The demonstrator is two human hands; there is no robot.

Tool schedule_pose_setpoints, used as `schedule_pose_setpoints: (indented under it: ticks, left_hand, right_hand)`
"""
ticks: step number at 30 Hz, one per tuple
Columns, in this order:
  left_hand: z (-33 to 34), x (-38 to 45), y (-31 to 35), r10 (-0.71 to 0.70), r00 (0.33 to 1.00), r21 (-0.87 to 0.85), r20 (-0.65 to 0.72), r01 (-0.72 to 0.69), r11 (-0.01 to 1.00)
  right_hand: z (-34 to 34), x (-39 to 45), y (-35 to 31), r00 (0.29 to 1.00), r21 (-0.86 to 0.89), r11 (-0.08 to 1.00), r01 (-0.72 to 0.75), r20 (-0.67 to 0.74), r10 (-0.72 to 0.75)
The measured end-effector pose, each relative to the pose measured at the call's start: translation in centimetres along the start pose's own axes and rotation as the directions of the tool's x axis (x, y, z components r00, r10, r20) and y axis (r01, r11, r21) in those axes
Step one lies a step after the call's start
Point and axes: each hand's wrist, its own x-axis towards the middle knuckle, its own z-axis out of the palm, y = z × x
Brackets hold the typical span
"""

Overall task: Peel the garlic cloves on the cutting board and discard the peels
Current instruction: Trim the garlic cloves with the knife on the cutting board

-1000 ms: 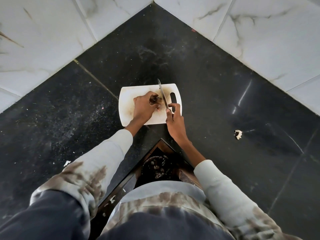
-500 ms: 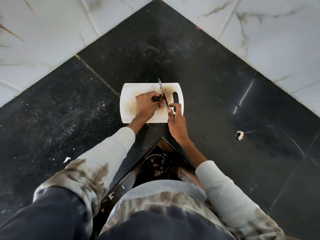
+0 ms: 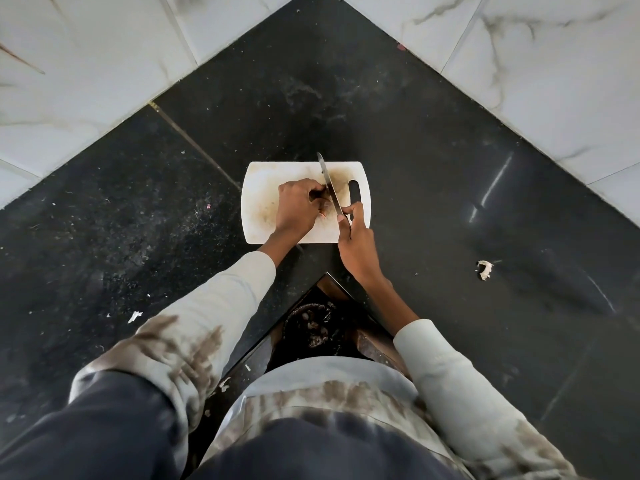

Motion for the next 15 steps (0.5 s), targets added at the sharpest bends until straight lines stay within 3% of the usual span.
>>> schedule_pose_setpoints:
  ticks: [15]
  left_hand:
    - [-0.5, -0.8, 2.1, 0.08, 0.997, 0.001, 0.007, -0.08, 0.997]
  right_hand:
    - [0.1, 2.3, -0.8, 0.999, 0.006, 1.0, -0.031, 0.035, 0.031]
